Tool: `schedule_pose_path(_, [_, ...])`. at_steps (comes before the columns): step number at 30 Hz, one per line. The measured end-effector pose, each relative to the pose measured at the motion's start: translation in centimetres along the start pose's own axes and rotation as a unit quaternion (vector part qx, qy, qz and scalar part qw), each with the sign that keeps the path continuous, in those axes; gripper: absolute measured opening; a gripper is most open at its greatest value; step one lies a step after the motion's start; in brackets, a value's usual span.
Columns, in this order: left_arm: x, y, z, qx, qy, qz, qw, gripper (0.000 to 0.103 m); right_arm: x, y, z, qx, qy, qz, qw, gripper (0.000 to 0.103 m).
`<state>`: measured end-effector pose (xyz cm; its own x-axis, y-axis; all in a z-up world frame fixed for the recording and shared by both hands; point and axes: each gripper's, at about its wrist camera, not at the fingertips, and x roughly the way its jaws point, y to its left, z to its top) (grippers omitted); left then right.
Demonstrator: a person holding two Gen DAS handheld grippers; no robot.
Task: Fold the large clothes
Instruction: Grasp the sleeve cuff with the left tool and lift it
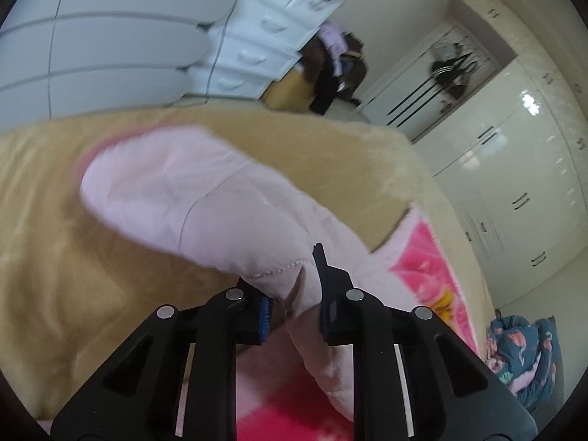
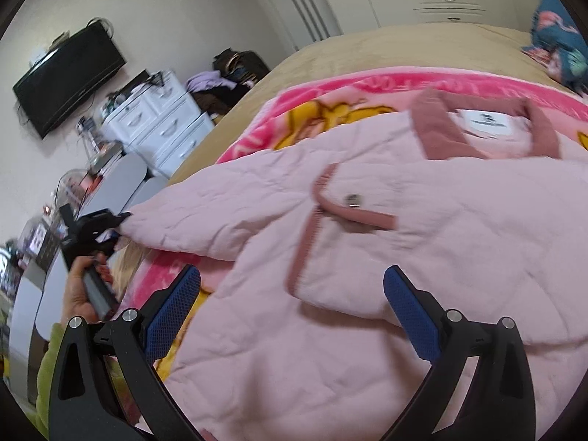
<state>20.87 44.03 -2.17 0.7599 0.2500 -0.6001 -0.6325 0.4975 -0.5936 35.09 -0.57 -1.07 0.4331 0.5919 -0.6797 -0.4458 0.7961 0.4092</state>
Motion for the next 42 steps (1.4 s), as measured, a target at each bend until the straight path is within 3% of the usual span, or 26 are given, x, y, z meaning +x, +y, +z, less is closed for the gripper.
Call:
schedule_pose_path(7, [-4.6, -6.2, 0.0, 0.066, -0.044, -0.029, 0.9964, 0.011, -3.3, -3.2, -1.0, 0.041, -0.025, -0.012, 0.999, 0.099])
schedule_pose_path(11, [-7.2, -9.8, -0.5, 0.116, -0.066, -0.044, 0.9901, 0.011, -4.8, -4.2, -1.6, 0.050, -0.028, -0.012, 0.998, 0.099])
schedule_pose_path(18, [-10.3, -13.7, -2.0, 0.145, -0.079, -0.087, 0.9824, 0.011, -7.4, -5.7, -2.0, 0.057, -0.042, -0.022, 0.997, 0.099])
schedule_pose_path(23, [-12.2, -17.0, -4.0, 0.192, -0.092, -0.102, 0.9718, 0.011, -9.3, -7.1, -2.3, 0.065, -0.056, -0.026, 0.996, 0.099])
schedule_pose_path(36, [-16.1, -23.2, -11.0, 0.267, -0.082, -0.184, 0.9423, 0.011, -12.3, -11.4, -3.4, 0.109, -0.074, -0.026, 0.991, 0.099])
schedule_pose_path(42, [-16.1, -24.2, -13.4, 0.286, -0.065, -0.206, 0.9335, 0.011, -13.5, -12.9, -4.2, 0.120, -0.075, -0.022, 0.990, 0.099])
